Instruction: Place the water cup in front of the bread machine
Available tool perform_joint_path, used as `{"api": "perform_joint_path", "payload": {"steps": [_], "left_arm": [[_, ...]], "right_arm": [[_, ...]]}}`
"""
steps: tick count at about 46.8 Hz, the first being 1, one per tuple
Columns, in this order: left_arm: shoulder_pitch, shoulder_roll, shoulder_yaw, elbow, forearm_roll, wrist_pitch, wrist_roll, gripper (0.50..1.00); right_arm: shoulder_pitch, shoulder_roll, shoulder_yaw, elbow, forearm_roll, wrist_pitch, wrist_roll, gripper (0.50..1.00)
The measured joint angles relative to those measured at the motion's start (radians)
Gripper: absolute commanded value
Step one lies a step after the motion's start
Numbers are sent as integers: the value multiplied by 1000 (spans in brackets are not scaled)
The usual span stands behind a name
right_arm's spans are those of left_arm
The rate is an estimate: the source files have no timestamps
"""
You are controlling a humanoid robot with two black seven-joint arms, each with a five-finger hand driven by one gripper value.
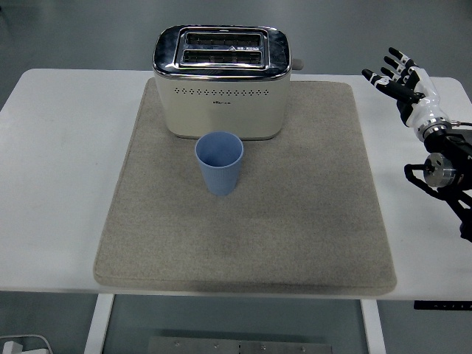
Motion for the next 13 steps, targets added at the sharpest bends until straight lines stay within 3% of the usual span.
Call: {"api": "perform_joint_path", "payload": {"steps": [13], "left_arm": [[0,0,0,0,0,0,0,1000]], "right_arm": [[2,-1,6,-2,6,-2,-2,919]]}}
